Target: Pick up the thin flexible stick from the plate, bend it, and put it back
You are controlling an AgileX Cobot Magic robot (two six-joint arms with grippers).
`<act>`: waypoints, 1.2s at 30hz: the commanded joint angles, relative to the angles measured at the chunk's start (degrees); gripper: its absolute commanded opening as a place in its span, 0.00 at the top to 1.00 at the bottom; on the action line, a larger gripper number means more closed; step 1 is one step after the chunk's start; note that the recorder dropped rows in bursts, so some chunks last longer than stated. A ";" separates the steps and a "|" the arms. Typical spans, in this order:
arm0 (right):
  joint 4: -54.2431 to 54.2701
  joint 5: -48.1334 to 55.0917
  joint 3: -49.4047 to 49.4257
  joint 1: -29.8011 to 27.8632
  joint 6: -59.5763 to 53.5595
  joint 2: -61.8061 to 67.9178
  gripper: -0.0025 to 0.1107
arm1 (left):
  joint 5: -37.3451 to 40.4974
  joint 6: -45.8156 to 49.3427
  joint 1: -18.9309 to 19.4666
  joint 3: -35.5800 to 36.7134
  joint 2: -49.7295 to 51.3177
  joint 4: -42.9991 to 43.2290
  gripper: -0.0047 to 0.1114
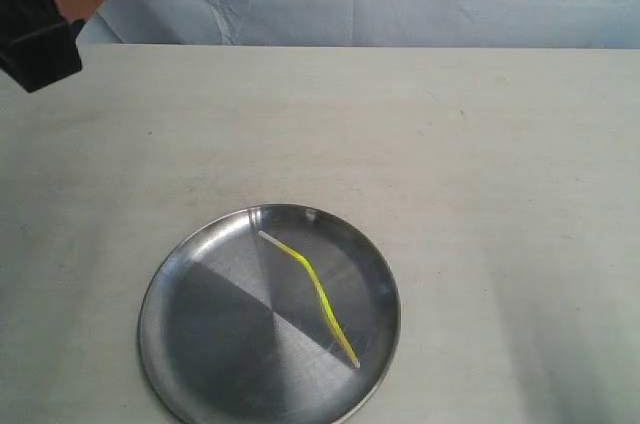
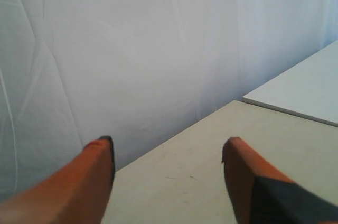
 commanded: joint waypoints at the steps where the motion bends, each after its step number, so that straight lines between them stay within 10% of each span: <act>1: 0.78 7.25 0.43 -0.86 -0.02 -2.80 0.98 | 0.49 0.16 1.02 2.27 -0.78 4.97 0.46; 19: 1.03 8.68 0.43 -0.86 -0.02 -2.80 0.98 | -28.91 -6.67 18.66 25.50 -0.78 11.03 0.46; 36: 1.03 8.68 0.43 -0.86 -0.02 -2.80 0.98 | -34.28 -59.23 18.66 40.89 -0.84 49.03 0.46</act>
